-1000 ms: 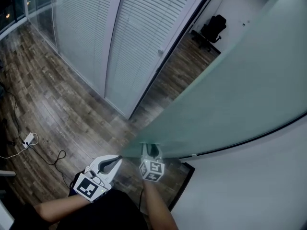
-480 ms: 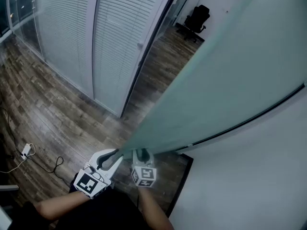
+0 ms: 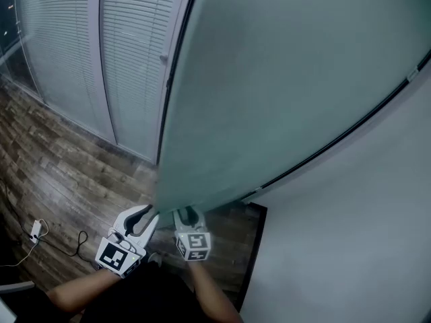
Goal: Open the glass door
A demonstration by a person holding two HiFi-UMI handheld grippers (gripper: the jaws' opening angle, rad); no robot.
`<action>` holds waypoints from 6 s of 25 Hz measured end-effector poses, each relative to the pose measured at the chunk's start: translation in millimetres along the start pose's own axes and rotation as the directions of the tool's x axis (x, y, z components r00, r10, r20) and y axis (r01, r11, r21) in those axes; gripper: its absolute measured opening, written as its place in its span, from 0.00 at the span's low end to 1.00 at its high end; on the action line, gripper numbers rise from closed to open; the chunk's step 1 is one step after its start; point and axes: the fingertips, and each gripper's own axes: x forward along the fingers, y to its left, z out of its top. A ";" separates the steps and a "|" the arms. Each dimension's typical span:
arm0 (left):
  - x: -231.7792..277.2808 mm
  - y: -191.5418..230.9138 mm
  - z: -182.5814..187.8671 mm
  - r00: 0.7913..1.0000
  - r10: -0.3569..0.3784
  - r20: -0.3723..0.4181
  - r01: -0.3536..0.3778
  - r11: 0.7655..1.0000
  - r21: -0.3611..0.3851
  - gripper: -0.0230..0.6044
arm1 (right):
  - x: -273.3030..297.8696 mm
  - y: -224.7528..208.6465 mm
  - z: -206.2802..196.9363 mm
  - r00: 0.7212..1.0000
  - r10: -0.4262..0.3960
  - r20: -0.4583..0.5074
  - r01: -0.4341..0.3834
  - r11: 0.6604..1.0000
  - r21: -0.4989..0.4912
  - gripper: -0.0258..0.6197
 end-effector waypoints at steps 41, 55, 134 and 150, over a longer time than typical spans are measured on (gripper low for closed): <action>-45.6 -126.2 -16.8 0.818 -0.555 -0.151 0.558 0.829 -0.024 0.12 | -168.3 104.6 -9.4 0.853 -0.506 0.124 0.495 0.862 0.111 0.33; -61.9 -185.7 -21.6 0.772 -0.596 -0.221 0.613 0.790 0.011 0.13 | -219.4 92.2 -14.1 0.836 -0.539 0.101 0.527 0.840 0.126 0.32; -0.2 -476.1 -103.0 0.427 -0.878 -0.216 0.867 0.466 -0.177 0.04 | -539.8 -92.2 -99.3 0.408 -0.905 0.120 0.868 0.426 0.258 0.14; 46.4 -488.4 -106.1 0.435 -0.881 -0.186 0.855 0.469 -0.221 0.04 | -597.9 -113.3 -120.4 0.332 -0.941 0.068 0.900 0.338 0.274 0.16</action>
